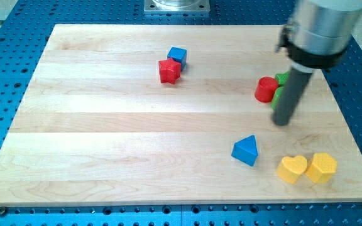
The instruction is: Place the red circle below the red star
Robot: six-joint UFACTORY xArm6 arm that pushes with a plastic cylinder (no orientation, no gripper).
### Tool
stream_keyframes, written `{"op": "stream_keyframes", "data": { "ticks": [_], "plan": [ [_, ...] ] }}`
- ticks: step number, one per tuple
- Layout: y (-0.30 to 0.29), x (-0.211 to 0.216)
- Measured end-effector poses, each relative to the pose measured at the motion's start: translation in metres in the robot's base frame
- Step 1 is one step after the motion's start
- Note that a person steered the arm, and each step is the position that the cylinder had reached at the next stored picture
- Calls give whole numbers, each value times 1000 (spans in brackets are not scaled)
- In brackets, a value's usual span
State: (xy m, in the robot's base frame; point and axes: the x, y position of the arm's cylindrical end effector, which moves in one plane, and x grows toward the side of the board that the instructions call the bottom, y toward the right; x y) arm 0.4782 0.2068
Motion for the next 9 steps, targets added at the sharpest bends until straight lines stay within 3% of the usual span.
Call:
{"op": "stream_keyframes", "data": {
  "ticks": [1,2,3,5,7,8,9],
  "plan": [
    [63,-9],
    [60,-68],
    [11,-87],
    [9,-79],
    [-104,-44],
    [-102,-12],
    [-156,-10]
  ]
}}
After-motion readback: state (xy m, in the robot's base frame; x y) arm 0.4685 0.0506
